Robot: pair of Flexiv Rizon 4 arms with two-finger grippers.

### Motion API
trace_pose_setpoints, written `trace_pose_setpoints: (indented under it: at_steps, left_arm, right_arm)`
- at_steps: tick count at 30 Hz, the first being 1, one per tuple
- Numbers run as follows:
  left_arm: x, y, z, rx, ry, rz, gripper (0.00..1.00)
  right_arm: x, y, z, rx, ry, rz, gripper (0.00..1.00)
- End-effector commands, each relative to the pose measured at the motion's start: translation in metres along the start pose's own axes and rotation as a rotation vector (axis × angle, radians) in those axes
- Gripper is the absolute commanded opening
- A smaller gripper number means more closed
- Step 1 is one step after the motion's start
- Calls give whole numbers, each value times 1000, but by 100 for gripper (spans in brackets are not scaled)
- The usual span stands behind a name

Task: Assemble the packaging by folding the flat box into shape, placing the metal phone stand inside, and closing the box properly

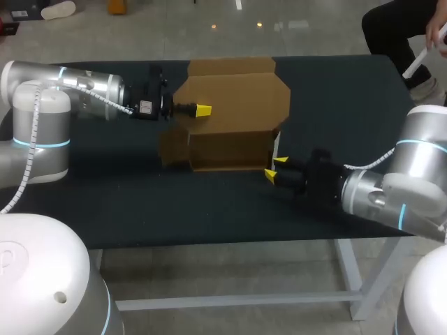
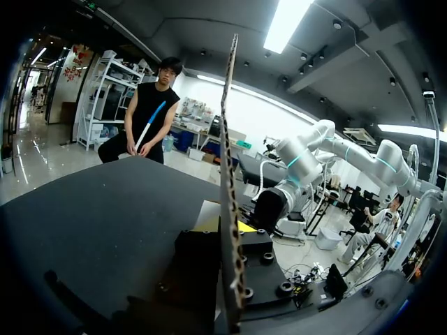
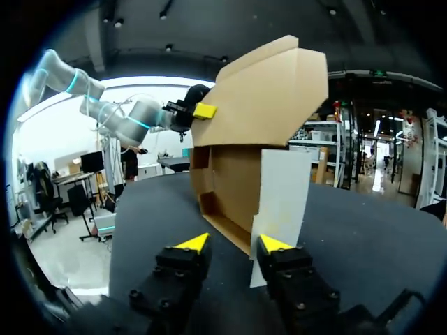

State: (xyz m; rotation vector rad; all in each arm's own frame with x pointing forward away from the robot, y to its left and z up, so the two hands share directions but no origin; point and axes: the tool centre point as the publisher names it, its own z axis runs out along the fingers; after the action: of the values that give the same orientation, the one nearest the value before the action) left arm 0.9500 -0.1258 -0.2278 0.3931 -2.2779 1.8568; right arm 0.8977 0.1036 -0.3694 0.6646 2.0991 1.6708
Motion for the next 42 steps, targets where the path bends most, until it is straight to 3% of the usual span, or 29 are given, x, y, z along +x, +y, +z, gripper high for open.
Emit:
trace_pose_setpoints:
  at_steps: [1,13,25,42]
  left_arm:
    - [-1,2,1,-2,1,-1,0]
    - [-1,2,1,-2,1,-1,0]
    - [-1,2,1,-2,1,-1,0]
    - [1,7,-2,-20,-15,14,0]
  right_arm:
    - [1,3,-18,2,-21,-3,46]
    - [-11,1,-39,11,-43,-4,46]
    - [-34,7,-42,22,-30,-28,47]
    - [-40,3,-43,18,-25,-26,47]
